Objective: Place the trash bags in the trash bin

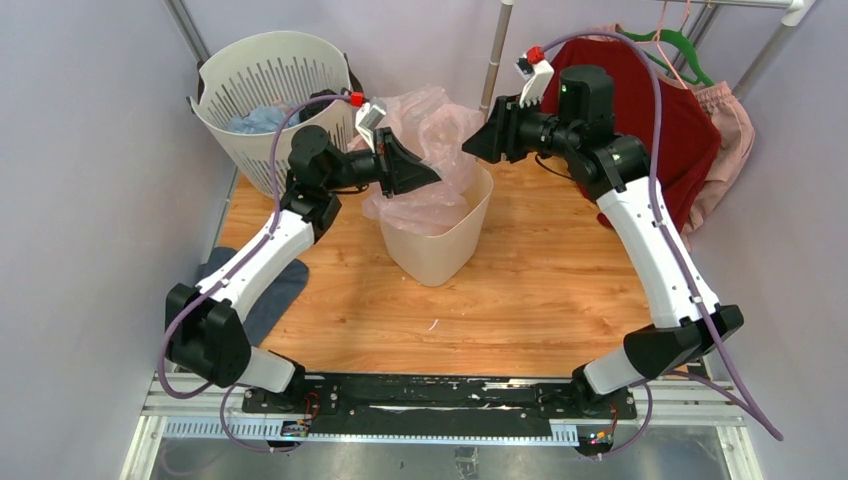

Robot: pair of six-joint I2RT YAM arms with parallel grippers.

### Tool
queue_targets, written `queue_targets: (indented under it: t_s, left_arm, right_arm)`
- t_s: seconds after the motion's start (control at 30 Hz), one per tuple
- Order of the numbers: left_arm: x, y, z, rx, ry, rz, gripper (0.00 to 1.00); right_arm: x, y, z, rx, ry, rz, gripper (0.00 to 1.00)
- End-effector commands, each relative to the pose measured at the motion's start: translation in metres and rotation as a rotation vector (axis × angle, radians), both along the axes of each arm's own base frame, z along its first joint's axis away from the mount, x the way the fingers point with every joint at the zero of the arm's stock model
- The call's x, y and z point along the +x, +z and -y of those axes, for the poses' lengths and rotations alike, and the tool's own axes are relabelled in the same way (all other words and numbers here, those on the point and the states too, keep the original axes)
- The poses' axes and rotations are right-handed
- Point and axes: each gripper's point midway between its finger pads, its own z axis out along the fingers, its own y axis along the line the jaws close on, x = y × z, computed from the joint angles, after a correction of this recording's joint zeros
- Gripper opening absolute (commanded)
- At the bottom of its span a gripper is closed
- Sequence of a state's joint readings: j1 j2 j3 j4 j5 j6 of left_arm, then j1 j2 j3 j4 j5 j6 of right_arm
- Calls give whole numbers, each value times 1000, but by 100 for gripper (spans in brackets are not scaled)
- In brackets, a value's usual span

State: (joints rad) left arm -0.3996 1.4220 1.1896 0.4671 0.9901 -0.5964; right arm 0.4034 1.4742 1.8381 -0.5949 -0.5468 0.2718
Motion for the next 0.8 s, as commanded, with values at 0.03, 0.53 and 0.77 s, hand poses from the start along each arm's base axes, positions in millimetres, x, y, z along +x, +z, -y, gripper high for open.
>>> queue_targets:
  t_s: [0.03, 0.53, 0.77]
  left_arm:
    - [-5, -6, 3, 51, 48, 79, 11]
    - [-6, -34, 7, 347, 168, 157, 11]
    - [0, -34, 1, 395, 211, 176, 11]
  right_arm:
    - [-2, 26, -17, 156, 49, -66, 64]
    - [-10, 8, -54, 71, 79, -134, 75]
    - [-6, -15, -60, -122, -7, -136, 74]
